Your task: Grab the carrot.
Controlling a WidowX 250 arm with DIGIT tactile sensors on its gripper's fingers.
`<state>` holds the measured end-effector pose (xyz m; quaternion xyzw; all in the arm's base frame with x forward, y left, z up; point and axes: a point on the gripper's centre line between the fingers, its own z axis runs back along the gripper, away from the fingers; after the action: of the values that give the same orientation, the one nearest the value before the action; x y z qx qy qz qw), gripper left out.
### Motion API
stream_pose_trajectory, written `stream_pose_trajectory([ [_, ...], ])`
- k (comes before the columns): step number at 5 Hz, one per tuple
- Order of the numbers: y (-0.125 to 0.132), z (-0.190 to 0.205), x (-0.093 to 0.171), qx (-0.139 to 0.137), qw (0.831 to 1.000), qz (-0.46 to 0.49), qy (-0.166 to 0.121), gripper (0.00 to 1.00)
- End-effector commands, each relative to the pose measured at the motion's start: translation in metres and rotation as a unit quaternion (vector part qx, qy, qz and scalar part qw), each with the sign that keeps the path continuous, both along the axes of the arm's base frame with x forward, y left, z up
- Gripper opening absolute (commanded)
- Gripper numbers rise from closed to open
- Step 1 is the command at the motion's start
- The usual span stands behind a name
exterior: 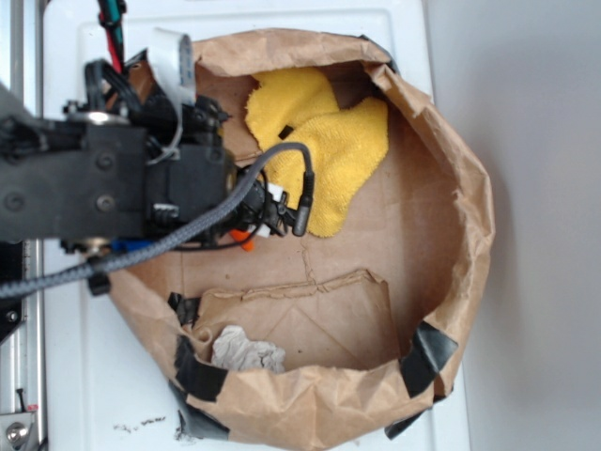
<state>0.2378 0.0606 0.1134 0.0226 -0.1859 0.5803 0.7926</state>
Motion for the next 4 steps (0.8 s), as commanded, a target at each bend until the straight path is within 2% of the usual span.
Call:
stream_pose_trajectory([
  [1,0.019,0.020,0.000,0.006,1.000,0.013,-0.026,1.00],
  [2,0.015,0.003,0.020,-0.019,0.998,0.063,0.003,1.00],
  [3,0.010,-0.006,0.040,-0.042,0.992,0.115,0.011,1.00],
  [4,0.009,-0.008,0.042,-0.054,0.986,0.157,0.012,1.00],
])
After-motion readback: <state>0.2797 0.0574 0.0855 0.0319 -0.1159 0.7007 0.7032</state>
